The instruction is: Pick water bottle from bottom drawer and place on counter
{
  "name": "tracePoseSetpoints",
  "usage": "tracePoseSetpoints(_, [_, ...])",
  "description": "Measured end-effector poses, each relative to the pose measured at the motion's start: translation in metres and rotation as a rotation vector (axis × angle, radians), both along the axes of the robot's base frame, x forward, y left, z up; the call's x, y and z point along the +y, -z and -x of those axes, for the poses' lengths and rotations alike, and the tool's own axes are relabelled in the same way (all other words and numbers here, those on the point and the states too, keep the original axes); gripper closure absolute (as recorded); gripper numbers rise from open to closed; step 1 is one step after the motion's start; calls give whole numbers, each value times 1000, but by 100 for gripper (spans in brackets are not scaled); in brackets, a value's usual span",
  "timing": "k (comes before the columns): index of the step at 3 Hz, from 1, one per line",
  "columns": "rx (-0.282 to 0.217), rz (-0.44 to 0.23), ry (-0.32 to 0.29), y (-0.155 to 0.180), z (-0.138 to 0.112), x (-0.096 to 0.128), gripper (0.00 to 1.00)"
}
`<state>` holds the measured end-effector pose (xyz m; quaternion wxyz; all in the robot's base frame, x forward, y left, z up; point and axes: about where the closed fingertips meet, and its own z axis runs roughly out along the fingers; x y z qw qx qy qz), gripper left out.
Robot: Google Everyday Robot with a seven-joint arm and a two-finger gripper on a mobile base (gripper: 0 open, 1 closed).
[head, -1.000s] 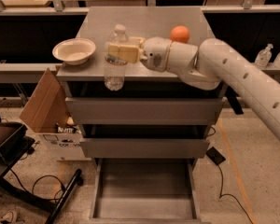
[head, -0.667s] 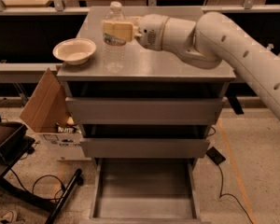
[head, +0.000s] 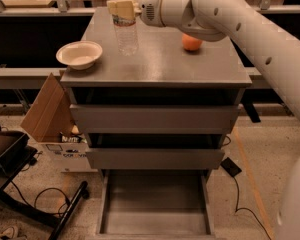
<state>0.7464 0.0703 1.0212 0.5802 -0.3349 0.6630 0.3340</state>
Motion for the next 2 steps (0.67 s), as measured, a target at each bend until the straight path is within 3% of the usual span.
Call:
tracePoseSetpoints(1, [-10,57,80,16,-33,-13,100])
tracePoseSetpoints(2, [-9,48,154,39,-56,-38,100])
